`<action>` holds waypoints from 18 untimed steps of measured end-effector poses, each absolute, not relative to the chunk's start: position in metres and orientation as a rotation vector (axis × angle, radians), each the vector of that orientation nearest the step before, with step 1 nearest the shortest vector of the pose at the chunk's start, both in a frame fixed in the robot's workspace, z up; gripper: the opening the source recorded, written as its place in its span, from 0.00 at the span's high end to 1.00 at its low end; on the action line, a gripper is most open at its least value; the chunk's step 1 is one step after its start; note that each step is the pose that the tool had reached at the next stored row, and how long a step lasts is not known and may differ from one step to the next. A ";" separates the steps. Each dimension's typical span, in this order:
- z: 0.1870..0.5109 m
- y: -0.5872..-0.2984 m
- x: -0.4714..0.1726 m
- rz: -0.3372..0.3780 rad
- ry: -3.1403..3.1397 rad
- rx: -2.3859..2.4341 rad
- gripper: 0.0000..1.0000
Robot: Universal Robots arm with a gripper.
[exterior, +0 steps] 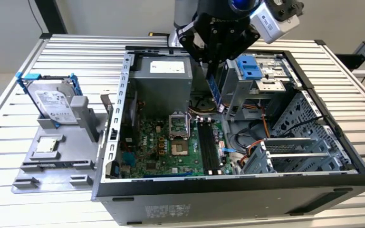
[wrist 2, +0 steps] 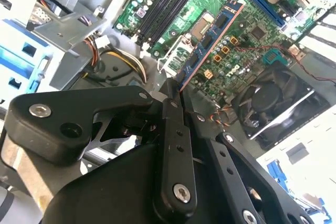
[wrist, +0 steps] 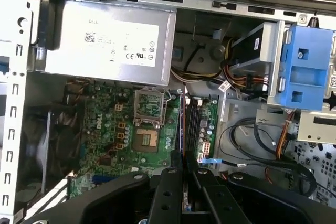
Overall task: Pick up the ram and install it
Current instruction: 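Insert the ram into the slot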
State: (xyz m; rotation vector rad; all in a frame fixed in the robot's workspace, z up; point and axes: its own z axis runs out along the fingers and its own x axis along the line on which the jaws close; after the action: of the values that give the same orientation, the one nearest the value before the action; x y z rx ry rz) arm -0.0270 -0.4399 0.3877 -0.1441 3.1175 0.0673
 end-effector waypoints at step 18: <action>0.378 -0.441 0.011 0.067 3.121 -0.143 1.00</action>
State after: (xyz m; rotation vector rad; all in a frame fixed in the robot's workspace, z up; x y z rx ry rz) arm 0.0115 -0.4411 0.3776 -0.1426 3.1208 0.0672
